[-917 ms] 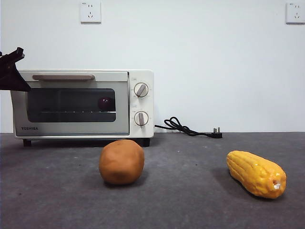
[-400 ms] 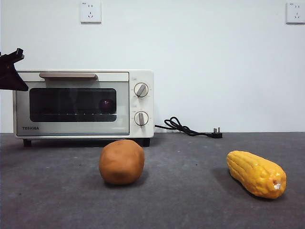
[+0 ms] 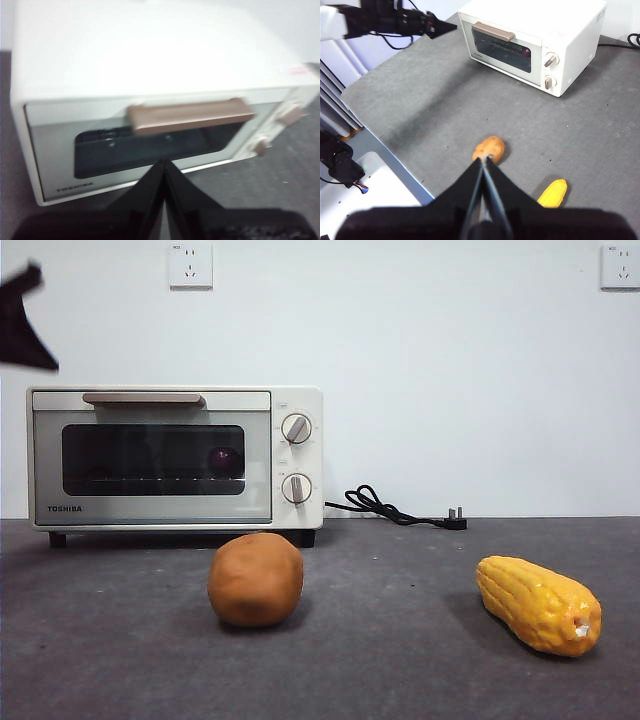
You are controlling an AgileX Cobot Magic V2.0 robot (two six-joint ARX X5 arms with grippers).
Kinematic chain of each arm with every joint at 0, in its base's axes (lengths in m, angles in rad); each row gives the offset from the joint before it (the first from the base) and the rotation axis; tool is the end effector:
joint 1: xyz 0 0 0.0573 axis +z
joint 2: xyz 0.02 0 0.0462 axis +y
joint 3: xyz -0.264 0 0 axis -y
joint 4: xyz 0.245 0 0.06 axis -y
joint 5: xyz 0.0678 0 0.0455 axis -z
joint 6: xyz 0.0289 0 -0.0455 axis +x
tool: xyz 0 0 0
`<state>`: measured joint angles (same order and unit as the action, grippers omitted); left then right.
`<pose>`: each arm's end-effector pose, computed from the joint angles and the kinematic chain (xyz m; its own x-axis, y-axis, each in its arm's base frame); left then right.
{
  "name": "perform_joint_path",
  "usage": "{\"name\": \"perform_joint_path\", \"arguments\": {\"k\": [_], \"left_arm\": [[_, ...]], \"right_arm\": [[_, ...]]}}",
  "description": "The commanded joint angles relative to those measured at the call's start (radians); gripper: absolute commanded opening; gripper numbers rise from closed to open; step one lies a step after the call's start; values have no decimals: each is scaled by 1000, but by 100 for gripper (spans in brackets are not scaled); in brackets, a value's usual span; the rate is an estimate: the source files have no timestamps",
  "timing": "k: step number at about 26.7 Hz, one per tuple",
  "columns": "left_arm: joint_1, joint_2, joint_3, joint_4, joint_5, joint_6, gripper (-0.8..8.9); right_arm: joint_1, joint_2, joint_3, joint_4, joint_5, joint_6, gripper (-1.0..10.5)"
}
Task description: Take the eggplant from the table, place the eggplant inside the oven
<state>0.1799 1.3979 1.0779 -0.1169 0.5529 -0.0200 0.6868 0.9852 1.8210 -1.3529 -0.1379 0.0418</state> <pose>0.3075 0.0405 0.3044 0.8526 -0.3787 -0.3601 0.3075 0.9207 -0.2403 0.0576 0.0523 0.4978 0.5786 0.6522 -0.4897 -0.7038 0.7027 0.1042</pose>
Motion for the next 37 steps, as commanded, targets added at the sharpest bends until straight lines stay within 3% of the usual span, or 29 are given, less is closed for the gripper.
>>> {"name": "perform_joint_path", "arguments": {"k": [1,16,27,37], "left_arm": [[-9,-91,-8,-48,3,-7,-6],[-11,-521,-8,-311,4,-8,-4],[-11,-567,-8,-343,5,-10,-4],[-11,-566,-8,-347,5,-117,-4]], "right_arm": [[1,-1,-5,-23,0,10,1],[1,0,-5,-23,0,10,1],[1,0,-5,-23,0,10,1],[1,0,-5,-23,0,10,1]]}}
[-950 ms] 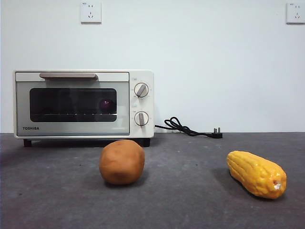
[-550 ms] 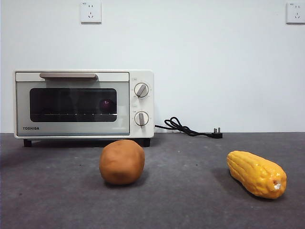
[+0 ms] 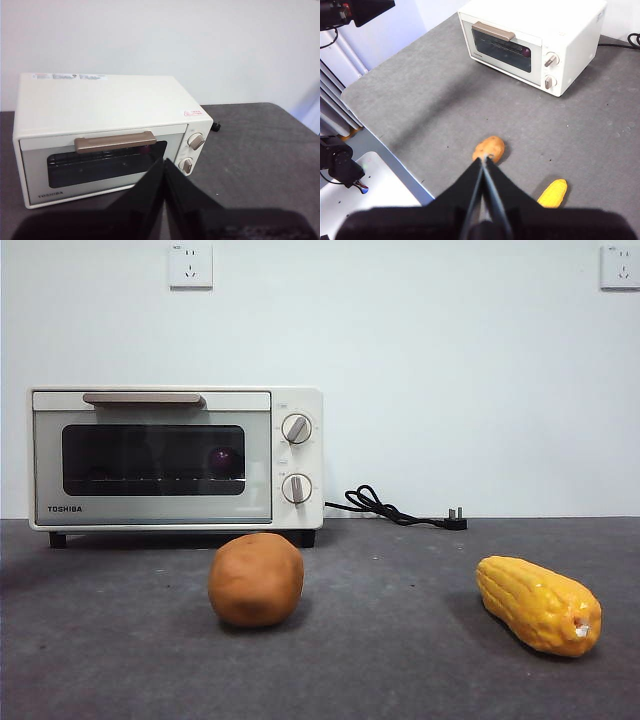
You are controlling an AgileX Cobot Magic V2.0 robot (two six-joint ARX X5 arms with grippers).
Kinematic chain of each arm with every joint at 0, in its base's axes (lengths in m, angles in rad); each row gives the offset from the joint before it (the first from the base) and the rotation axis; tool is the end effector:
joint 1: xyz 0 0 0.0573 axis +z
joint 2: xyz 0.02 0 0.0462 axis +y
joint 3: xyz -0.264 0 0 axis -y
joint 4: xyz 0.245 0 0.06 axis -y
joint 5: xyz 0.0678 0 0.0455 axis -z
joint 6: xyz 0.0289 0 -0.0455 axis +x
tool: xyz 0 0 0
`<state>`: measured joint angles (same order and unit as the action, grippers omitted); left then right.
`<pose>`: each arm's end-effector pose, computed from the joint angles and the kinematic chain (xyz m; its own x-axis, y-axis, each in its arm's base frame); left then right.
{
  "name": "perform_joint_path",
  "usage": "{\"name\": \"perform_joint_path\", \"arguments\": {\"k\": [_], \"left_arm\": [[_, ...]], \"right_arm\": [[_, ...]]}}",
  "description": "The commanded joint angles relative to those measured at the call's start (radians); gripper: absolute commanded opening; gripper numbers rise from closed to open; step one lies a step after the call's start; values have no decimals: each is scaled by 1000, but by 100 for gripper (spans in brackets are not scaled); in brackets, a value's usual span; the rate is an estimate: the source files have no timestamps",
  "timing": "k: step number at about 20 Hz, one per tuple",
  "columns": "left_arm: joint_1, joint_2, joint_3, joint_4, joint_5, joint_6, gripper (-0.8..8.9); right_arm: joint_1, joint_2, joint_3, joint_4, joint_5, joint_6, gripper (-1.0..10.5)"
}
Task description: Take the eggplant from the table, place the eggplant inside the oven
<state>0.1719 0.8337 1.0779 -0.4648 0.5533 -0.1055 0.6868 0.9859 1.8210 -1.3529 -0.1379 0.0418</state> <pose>0.1562 0.0117 0.3962 0.9078 -0.3757 -0.1862 0.3350 0.9169 -0.2171 0.0578 0.0525 0.4978 0.5784 0.6520 -0.4903 -0.7038 0.7027 0.1043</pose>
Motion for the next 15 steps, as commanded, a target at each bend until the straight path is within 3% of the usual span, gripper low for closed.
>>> {"name": "perform_joint_path", "arguments": {"k": [1,4,10,15], "left_arm": [[-3,-3,-8,1,5,-33,-4],[-3,-3,-8,1,25,-59,-4],[-3,-3,-8,2,234,-58,-5],[-2,-3,-8,9,237,-49,-4]], "right_arm": [[1,0,-5,-23,0,10,1],[1,0,-5,-23,0,10,1],[1,0,-5,-23,0,10,1],[1,0,-5,-23,0,10,1]]}}
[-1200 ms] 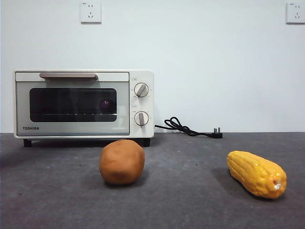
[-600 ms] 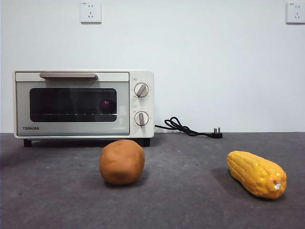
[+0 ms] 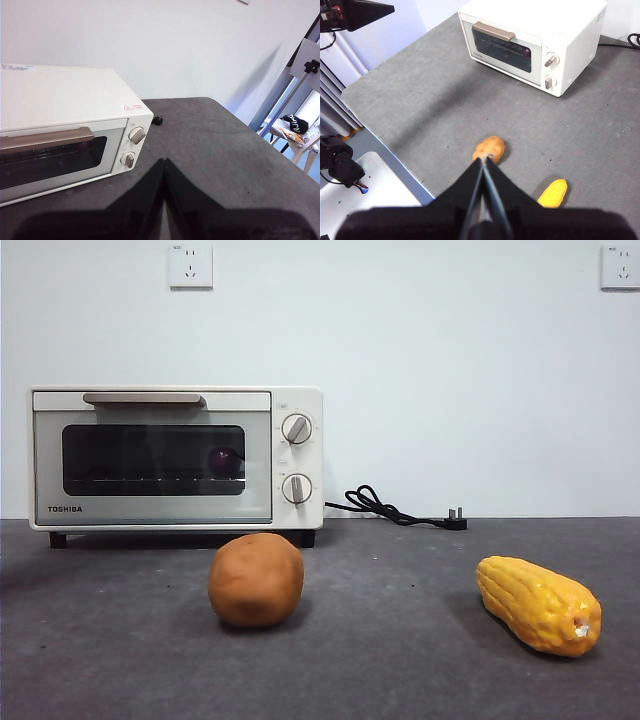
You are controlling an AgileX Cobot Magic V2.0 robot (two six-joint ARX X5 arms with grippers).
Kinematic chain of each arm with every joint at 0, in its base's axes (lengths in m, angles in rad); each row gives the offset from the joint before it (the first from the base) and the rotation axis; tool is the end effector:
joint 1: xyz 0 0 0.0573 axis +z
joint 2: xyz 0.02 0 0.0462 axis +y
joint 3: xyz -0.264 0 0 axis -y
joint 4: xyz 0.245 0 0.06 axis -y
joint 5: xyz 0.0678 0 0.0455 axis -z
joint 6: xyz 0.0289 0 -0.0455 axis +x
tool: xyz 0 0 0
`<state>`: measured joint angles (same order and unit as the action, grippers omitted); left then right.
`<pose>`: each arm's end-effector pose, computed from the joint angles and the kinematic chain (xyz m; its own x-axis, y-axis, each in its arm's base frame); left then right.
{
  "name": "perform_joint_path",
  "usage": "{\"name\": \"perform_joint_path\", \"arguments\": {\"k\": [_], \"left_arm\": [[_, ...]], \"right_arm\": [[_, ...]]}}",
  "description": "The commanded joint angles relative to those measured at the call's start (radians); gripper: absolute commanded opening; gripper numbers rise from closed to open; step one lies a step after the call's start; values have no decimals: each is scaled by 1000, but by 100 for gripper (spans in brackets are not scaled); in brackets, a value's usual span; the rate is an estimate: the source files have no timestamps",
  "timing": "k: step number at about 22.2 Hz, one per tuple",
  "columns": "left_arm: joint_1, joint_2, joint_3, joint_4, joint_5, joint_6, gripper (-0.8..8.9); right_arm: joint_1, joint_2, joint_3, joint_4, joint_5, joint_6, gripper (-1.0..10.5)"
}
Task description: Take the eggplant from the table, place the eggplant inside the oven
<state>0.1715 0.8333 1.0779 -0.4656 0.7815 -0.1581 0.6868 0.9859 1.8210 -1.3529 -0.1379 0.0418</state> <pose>0.1531 0.0059 0.3971 0.8026 -0.5758 -0.1556 0.5150 0.8006 -0.3061 0.0578 0.0525 0.4978 0.5784 0.6520 -0.4903 -0.7038 0.7027 0.1043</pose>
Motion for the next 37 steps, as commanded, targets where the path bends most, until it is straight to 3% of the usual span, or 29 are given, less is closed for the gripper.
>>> {"name": "perform_joint_path", "arguments": {"k": [1,6,12,20,28,33,37], "left_arm": [[-2,-2,-8,11,11,5,-4],[-11,-8,-8,10,3,53,-4],[-19,-42,-8,35,-35,175,-4],[-46,-160,-8,31,-406,477,-4],[-49,-317,-9,-43,-614,559,-4],[-49,-394,-29,-92,-624,561,-4],[-49,-467,-125,-45,-624,554,-4]], "right_arm": [[1,0,-5,-23,0,10,1],[1,0,-5,-23,0,10,1],[1,0,-5,-23,0,10,1],[1,0,-5,-23,0,10,1],[1,0,-5,-23,0,10,1],[1,0,-5,-23,0,10,1],[1,0,-5,-23,0,10,1]]}}
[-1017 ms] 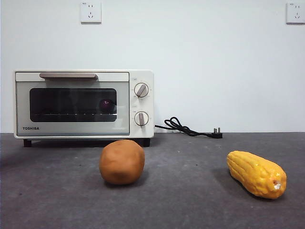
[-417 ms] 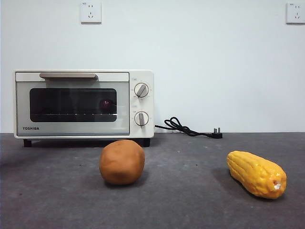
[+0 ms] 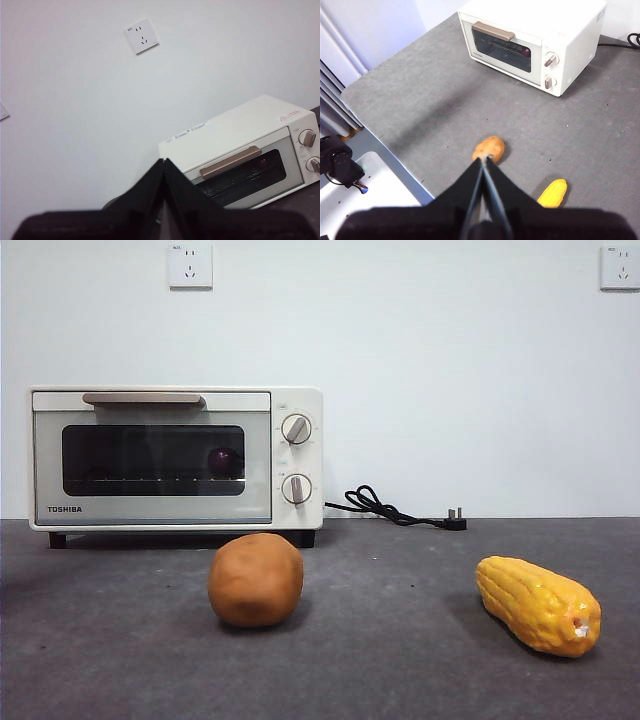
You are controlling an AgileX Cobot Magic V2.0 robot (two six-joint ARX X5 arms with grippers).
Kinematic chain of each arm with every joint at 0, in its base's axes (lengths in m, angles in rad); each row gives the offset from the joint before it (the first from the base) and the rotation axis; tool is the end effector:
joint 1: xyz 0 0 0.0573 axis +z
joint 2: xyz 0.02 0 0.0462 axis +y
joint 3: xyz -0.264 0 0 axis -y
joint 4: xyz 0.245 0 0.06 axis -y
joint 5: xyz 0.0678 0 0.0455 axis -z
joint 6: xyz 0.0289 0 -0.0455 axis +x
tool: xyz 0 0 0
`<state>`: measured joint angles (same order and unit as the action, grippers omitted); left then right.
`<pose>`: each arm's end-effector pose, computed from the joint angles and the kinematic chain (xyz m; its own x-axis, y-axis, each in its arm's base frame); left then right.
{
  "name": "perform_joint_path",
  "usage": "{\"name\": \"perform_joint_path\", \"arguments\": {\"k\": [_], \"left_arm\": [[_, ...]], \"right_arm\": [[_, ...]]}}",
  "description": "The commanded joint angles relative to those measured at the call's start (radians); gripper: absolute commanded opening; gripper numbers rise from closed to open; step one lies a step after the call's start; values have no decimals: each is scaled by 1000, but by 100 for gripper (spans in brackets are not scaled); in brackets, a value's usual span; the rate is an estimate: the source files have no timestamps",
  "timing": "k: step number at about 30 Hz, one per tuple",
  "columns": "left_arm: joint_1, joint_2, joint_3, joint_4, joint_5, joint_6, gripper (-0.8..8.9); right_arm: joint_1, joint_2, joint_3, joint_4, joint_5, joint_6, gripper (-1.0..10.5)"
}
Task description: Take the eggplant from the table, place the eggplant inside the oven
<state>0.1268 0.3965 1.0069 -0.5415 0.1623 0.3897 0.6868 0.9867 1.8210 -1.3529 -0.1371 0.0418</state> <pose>0.0392 0.0003 0.4017 0.9970 -0.0358 0.0679 0.0065 0.9211 0.3893 0.0580 0.0527 0.4977 0.5786 0.6512 -0.4910 -0.7033 0.7033 0.1040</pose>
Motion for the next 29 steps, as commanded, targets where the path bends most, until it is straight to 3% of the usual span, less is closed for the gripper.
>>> {"name": "perform_joint_path", "arguments": {"k": [1,13,22,29], "left_arm": [[-4,-52,-93,55,-5,-1,-4],[-5,-288,-604,340,2,-186,-4],[-15,-392,-876,410,1,-325,-4],[-27,-393,-989,409,2,-410,-4]], "right_arm": [[1,-1,-5,-23,0,10,1],[1,-1,-5,-23,0,10,1],[1,-1,-5,-23,0,10,1],[1,-1,-5,-23,0,10,1]]}}
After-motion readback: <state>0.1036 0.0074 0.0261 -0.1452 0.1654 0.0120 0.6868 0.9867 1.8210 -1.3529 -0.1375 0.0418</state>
